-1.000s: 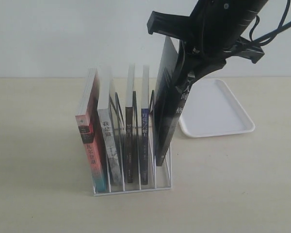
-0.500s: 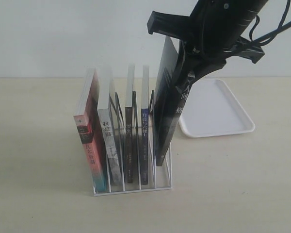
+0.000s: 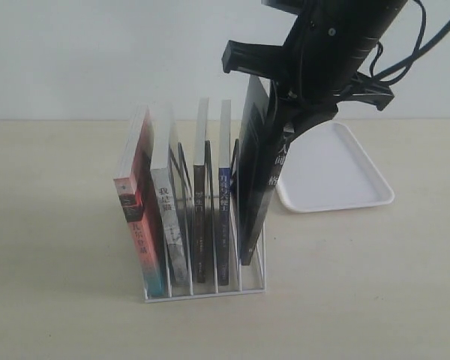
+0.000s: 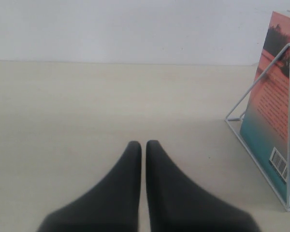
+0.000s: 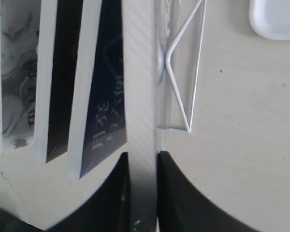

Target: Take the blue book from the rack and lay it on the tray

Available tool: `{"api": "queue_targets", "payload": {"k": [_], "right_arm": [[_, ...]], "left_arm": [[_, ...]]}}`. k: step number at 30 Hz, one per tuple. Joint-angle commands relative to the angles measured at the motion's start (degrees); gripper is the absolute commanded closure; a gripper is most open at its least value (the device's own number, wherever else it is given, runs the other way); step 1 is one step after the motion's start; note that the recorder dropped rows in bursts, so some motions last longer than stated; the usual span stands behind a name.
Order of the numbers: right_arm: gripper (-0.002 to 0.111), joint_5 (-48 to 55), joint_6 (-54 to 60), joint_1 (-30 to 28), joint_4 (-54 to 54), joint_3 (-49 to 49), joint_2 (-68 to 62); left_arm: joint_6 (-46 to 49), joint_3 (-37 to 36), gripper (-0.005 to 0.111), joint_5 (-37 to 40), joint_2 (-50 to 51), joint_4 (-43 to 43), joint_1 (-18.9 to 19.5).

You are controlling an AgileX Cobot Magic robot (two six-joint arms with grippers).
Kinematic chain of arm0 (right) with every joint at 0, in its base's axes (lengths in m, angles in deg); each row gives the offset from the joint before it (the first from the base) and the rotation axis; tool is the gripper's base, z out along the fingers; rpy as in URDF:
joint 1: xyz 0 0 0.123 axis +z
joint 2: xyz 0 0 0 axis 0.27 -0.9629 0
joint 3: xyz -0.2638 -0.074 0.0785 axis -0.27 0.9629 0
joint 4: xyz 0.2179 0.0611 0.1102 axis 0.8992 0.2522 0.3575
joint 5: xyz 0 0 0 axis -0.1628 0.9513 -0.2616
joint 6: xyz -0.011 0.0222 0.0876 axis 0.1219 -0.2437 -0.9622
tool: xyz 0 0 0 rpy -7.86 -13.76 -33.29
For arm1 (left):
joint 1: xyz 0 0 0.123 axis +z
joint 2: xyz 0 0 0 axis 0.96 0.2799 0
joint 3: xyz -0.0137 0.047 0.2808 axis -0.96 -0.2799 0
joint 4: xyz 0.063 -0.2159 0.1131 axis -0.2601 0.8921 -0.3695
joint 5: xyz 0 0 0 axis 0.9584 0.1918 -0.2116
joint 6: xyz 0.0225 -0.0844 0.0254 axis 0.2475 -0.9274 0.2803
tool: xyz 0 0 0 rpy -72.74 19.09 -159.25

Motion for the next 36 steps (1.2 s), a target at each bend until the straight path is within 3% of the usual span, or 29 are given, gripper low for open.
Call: {"api": "queue_targets", "payload": {"k": [1, 6, 27, 29, 32, 36], "right_arm": [[0.098, -1.1, 0.5, 0.0, -1.2, -0.6, 0.1], [0.073, -2.0, 0.7, 0.0, -1.6, -0.6, -0.3], [0.072, -4.4, 5.3, 0.0, 0.8, -3.9, 5.3], [0.08, -4.2, 8.9, 0.0, 4.4, -3.9, 5.3], [0.107, -2.4, 19.5, 0.0, 13.4, -3.9, 5.3], [0.108, -1.0, 27.6, 0.7, 20.5, -3.9, 5.3]], "left_arm": [[0.0, 0.1, 0.103, -0.2, -0.2, 0.2, 0.1], [0.0, 0.1, 0.103, -0.2, -0.2, 0.2, 0.1], [0.0, 0.1, 0.103, -0.2, -0.2, 0.2, 0.1], [0.0, 0.1, 0.103, -0.2, -0.2, 0.2, 0.1], [0.0, 0.1, 0.103, -0.2, -0.2, 0.2, 0.1], [0.0, 0.1, 0.103, -0.2, -0.2, 0.2, 0.1]]}}
